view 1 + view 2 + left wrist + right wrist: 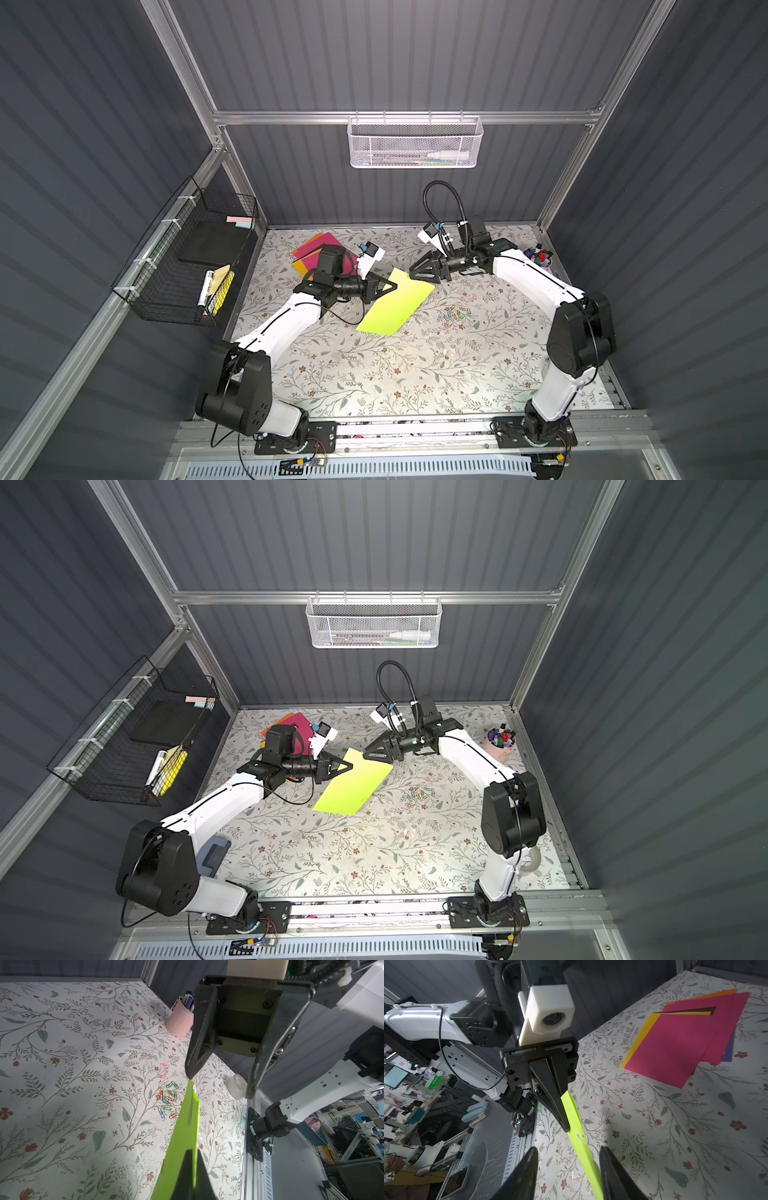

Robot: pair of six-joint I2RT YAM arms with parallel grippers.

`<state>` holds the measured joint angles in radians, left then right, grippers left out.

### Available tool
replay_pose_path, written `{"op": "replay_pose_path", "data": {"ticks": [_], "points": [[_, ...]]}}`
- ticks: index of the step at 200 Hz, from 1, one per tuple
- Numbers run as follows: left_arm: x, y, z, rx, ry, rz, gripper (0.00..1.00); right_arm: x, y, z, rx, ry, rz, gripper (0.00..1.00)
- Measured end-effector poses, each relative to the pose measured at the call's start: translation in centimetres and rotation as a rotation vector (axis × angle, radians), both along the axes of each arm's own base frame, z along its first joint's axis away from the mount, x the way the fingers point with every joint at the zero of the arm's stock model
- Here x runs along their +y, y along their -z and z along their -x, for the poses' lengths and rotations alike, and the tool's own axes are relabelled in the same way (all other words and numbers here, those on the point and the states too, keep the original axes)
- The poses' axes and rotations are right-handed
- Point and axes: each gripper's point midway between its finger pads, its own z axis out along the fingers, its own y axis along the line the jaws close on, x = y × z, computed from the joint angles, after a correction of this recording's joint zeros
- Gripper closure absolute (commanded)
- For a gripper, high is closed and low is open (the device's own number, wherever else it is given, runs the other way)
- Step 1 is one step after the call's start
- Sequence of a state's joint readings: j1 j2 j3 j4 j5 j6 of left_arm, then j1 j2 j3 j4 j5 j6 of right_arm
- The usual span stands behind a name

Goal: Unclip the paperclips from the documents
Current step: Remove the paper clip from the document.

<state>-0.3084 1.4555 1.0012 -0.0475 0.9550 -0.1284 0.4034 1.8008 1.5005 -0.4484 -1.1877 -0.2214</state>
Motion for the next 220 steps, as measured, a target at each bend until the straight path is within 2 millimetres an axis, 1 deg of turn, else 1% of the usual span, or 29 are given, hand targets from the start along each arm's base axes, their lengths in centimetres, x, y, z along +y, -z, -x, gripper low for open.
{"op": "replay_pose_path", "data": {"ticks": [22,54,100,179,195,220], "points": [[0.0,-0.1,0.3,0.001,0.016,-0.002,1.00,0.7,0.1,0.4,0.003,-0.028,-0.015,0.67],[-0.2,-0.4,0.6,-0.003,0.038,0.006,1.00,0.7,-0.1,0.5,0.009,-0.037,-0.028,0.84],[-0.2,-0.5,0.9,-0.001,0.056,0.012,1.00,0.8,-0.3,0.5,0.008,-0.044,-0.039,1.00],[-0.3,-0.5,1.2,0.001,0.071,0.017,1.00,0.7,-0.3,0.5,0.018,-0.042,-0.039,1.00],[-0.3,-0.4,1.2,-0.002,0.073,0.014,1.00,0.5,-0.4,0.3,0.029,-0.032,-0.039,1.00],[-0.2,-0.1,1.5,0.010,0.076,0.003,1.00,-0.1,-0.6,-0.5,0.033,-0.008,-0.047,1.00]]}}
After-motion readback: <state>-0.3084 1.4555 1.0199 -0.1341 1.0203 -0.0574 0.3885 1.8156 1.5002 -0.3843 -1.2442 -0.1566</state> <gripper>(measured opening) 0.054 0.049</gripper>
